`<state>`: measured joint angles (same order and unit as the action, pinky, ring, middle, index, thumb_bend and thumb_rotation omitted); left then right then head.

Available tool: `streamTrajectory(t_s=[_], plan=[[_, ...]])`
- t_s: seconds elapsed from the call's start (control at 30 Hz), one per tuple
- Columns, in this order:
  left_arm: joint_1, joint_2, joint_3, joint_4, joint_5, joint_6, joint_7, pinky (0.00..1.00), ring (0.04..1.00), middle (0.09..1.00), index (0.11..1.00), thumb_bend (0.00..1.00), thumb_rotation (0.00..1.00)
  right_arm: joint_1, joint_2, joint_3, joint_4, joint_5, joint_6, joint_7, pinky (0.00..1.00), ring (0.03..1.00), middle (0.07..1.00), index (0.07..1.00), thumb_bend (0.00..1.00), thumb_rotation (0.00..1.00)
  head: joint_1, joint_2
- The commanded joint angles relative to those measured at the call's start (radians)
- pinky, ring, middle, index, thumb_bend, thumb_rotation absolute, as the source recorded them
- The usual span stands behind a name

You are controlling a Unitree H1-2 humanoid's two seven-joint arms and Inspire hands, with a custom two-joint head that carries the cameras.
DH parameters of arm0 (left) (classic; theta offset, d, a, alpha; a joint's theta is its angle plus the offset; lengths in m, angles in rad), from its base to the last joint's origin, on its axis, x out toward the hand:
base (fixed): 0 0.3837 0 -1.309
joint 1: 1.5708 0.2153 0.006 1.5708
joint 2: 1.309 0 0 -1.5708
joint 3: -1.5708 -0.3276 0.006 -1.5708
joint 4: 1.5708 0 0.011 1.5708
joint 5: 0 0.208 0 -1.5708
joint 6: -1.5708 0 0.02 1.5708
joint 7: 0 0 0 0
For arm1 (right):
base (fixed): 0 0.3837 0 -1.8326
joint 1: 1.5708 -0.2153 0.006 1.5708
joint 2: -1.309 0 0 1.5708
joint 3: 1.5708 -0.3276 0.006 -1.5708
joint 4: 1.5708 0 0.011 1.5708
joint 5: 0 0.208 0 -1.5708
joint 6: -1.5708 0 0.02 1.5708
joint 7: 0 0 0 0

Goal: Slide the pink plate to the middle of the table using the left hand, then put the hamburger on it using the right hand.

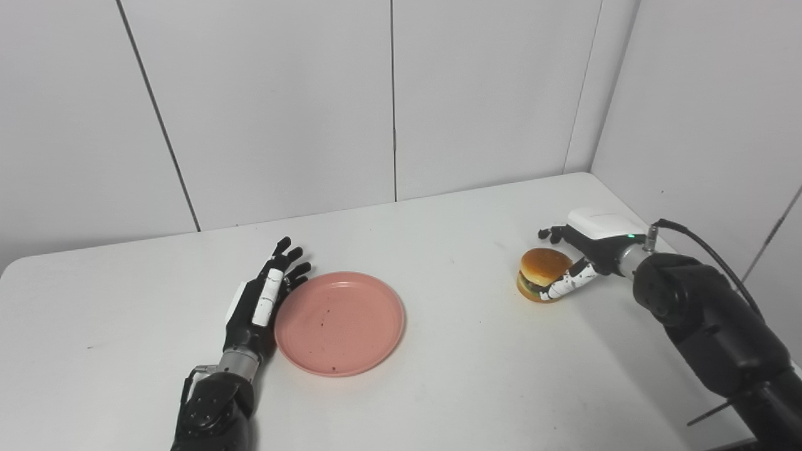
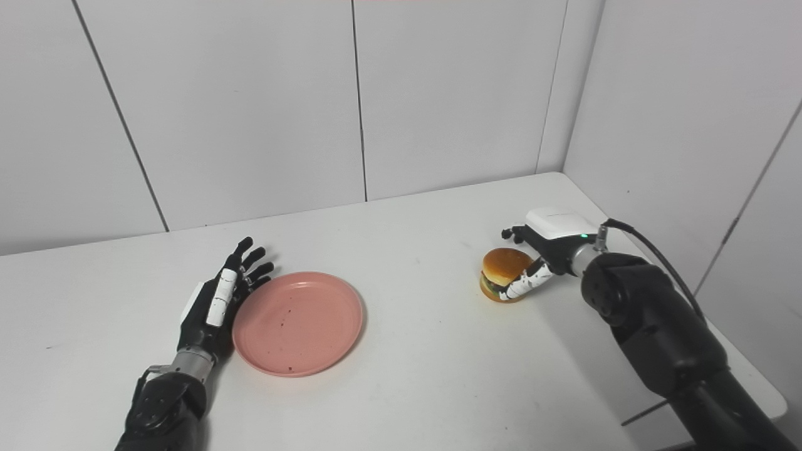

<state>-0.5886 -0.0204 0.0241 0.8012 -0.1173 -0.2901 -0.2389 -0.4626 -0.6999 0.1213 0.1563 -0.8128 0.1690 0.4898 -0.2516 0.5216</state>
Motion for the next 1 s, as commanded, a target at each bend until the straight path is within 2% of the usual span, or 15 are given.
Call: streamTrajectory(t_s=[0.0, 0.2, 0.23, 0.3, 0.4, 0.5, 0.7, 0.8, 0.97], plan=[[0.064, -0.008, -0.003, 0.025, -0.006, 0.003, -0.003, 0.87, 0.868, 0.934, 0.941, 0.84, 0.87, -0.045, -0.022, -0.011, -0.013, 0.011, 0.011, -0.041, 0.90, 0.798, 0.797, 0.816, 1.00, 0.48, 0.000, 0.000], [0.067, -0.012, 0.000, 0.014, -0.010, 0.011, 0.001, 0.87, 0.865, 0.930, 0.937, 0.86, 0.86, -0.046, -0.017, -0.004, -0.012, 0.018, 0.028, -0.040, 0.79, 0.706, 0.739, 0.797, 0.99, 0.45, 0.005, 0.011], [0.067, -0.012, 0.000, 0.013, -0.010, 0.010, 0.002, 0.87, 0.865, 0.931, 0.939, 0.85, 0.86, -0.048, -0.017, -0.003, -0.009, 0.021, 0.029, -0.038, 0.75, 0.673, 0.706, 0.793, 0.99, 0.44, 0.005, 0.011], [0.068, -0.012, -0.001, 0.009, -0.009, 0.011, 0.001, 0.87, 0.865, 0.932, 0.941, 0.85, 0.86, -0.051, -0.019, 0.004, -0.001, 0.025, 0.024, -0.040, 0.58, 0.608, 0.663, 0.784, 0.97, 0.44, 0.005, 0.011], [0.069, -0.012, -0.002, 0.004, -0.007, 0.014, 0.003, 0.87, 0.868, 0.934, 0.945, 0.84, 0.86, -0.057, -0.024, 0.014, 0.012, 0.030, 0.018, -0.043, 0.52, 0.589, 0.660, 0.772, 0.97, 0.46, 0.008, 0.013], [0.071, -0.013, 0.000, 0.002, -0.007, 0.017, 0.006, 0.86, 0.872, 0.934, 0.942, 0.84, 0.86, -0.065, -0.026, 0.020, 0.024, 0.043, 0.015, -0.040, 0.46, 0.531, 0.600, 0.756, 0.95, 0.46, 0.008, 0.014], [0.070, -0.016, 0.004, 0.009, -0.012, 0.015, 0.004, 0.88, 0.871, 0.936, 0.940, 0.85, 0.86, -0.074, -0.027, 0.020, 0.021, 0.093, 0.020, -0.014, 0.45, 0.504, 0.562, 0.714, 0.94, 0.46, 0.010, 0.015], [0.070, -0.016, 0.002, 0.008, -0.008, 0.015, 0.008, 0.86, 0.864, 0.934, 0.938, 0.85, 0.86, -0.077, -0.027, 0.021, 0.018, 0.105, 0.024, -0.010, 0.44, 0.492, 0.541, 0.659, 0.93, 0.45, 0.010, 0.015], [0.071, -0.015, 0.001, 0.009, -0.007, 0.013, 0.006, 0.86, 0.864, 0.935, 0.941, 0.85, 0.86, -0.077, -0.024, 0.022, 0.013, 0.115, 0.028, -0.014, 0.47, 0.527, 0.569, 0.618, 0.92, 0.43, 0.011, 0.016]])
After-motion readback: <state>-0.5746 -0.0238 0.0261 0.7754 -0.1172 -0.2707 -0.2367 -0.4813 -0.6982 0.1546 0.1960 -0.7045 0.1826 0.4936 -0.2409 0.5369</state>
